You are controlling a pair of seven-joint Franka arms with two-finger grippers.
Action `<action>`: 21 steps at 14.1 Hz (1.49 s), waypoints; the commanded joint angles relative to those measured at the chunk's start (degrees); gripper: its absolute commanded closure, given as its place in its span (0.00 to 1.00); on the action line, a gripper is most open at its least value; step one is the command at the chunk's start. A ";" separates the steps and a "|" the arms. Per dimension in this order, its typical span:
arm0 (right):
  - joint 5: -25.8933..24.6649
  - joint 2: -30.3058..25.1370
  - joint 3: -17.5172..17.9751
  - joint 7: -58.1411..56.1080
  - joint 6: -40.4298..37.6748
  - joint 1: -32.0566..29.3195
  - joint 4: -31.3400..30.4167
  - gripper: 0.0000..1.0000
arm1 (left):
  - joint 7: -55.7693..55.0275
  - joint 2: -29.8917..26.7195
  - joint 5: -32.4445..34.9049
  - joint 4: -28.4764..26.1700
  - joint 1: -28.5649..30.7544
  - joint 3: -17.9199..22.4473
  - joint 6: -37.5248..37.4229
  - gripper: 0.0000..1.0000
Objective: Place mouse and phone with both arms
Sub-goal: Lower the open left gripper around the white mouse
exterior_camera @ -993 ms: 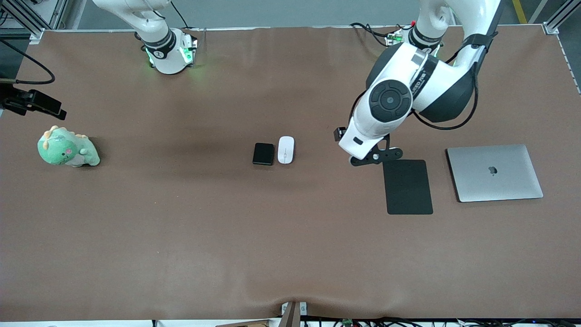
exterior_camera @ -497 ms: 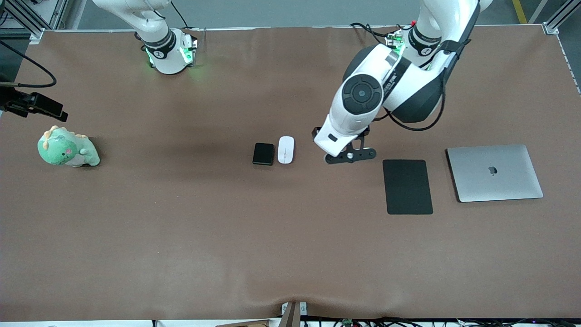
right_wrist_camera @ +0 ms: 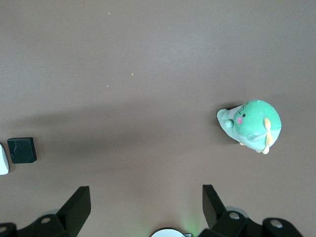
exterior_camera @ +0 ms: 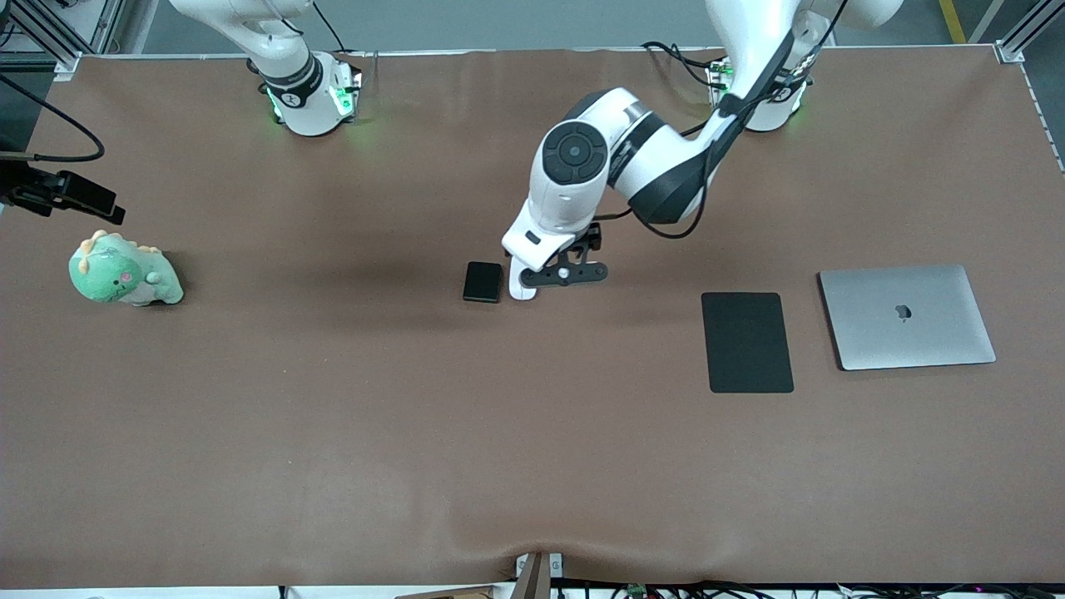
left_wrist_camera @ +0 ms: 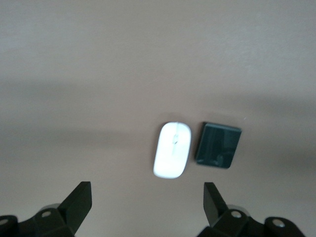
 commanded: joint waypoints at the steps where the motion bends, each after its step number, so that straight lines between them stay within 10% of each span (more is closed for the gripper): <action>1: 0.95 1.29 0.78 -0.05 -0.25 -1.33 1.38 0.00 | -1.45 3.88 1.28 2.48 -0.64 0.72 4.60 0.00; 21: 0.95 3.49 0.95 -0.22 -1.04 -0.36 2.52 0.00 | -1.72 16.98 10.16 2.40 -6.53 0.81 12.96 0.00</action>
